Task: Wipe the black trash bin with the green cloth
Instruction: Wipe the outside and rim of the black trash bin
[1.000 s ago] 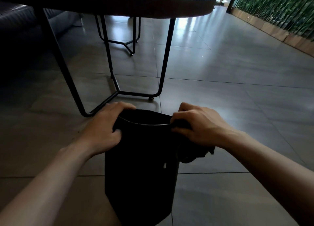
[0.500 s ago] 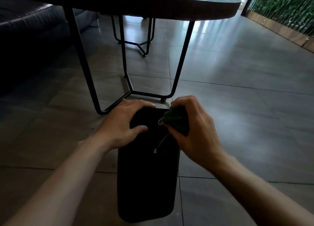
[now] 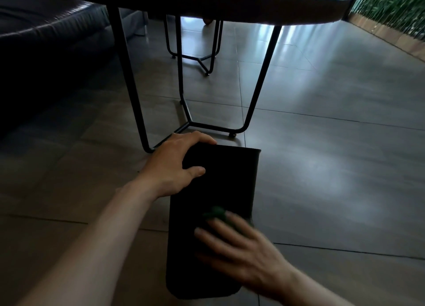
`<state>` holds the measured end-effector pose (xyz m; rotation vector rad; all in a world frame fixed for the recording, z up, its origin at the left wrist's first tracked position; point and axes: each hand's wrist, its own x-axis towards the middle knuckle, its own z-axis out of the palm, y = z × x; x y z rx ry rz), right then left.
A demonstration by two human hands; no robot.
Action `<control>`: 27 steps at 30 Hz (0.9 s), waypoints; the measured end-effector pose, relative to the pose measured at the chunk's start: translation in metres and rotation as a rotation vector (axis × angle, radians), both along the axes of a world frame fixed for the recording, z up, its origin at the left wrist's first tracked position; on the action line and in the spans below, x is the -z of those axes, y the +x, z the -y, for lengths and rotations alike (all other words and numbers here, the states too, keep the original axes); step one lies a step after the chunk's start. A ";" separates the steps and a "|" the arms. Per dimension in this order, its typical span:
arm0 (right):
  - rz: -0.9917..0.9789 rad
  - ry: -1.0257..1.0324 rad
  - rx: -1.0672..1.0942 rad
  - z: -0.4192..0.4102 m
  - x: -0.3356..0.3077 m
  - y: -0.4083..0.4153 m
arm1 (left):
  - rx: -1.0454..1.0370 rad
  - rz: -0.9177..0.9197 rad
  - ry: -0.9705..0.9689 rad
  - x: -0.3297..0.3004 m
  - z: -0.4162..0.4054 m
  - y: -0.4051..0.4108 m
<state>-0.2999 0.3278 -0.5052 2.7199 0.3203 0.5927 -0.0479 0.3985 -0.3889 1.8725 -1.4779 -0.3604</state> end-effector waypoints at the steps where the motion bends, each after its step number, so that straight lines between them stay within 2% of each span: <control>1: 0.086 0.095 0.049 0.011 -0.013 0.010 | -0.012 -0.004 0.001 0.000 0.001 0.001; 4: 0.333 0.464 0.334 0.042 -0.056 0.046 | -0.016 -0.016 0.028 -0.001 0.003 0.002; 6: 0.390 0.556 0.432 0.047 -0.067 0.062 | -0.013 -0.020 0.024 -0.001 0.005 0.001; 8: 0.346 0.444 0.385 0.032 -0.049 0.057 | -0.031 -0.023 0.027 0.001 0.007 0.003; 10: 0.205 0.255 0.198 0.004 -0.007 0.035 | -0.054 -0.025 0.026 0.004 0.006 0.008; 11: 0.107 0.079 0.114 -0.009 0.013 0.020 | -0.061 -0.031 0.030 0.006 0.005 0.010; 13: -0.068 -0.277 0.102 -0.020 0.040 -0.005 | -0.051 -0.044 0.033 0.007 0.003 0.012; 14: -0.129 -0.287 0.111 -0.018 0.042 -0.011 | -0.036 -0.044 0.033 0.007 0.003 0.010; 15: -0.119 -0.214 0.074 -0.014 0.036 -0.014 | -0.027 -0.039 0.032 0.007 0.004 0.009; 17: 0.000 0.063 0.027 0.001 0.010 0.000 | -0.033 -0.027 0.029 0.006 0.009 0.006; 19: 0.199 0.318 0.219 0.022 -0.028 0.026 | -0.012 -0.018 0.016 0.002 0.012 0.001; 21: 0.350 0.491 0.408 0.039 -0.056 0.054 | 0.032 -0.008 -0.006 0.000 0.015 -0.005; 22: 0.374 0.511 0.456 0.038 -0.059 0.062 | 0.034 -0.001 -0.010 0.000 0.017 -0.006; 24: 0.340 0.400 0.391 0.024 -0.038 0.054 | -0.005 0.001 0.004 0.000 0.018 -0.004; 27: 0.055 0.027 0.092 -0.014 0.023 0.007 | -0.046 -0.018 0.045 0.002 0.014 0.001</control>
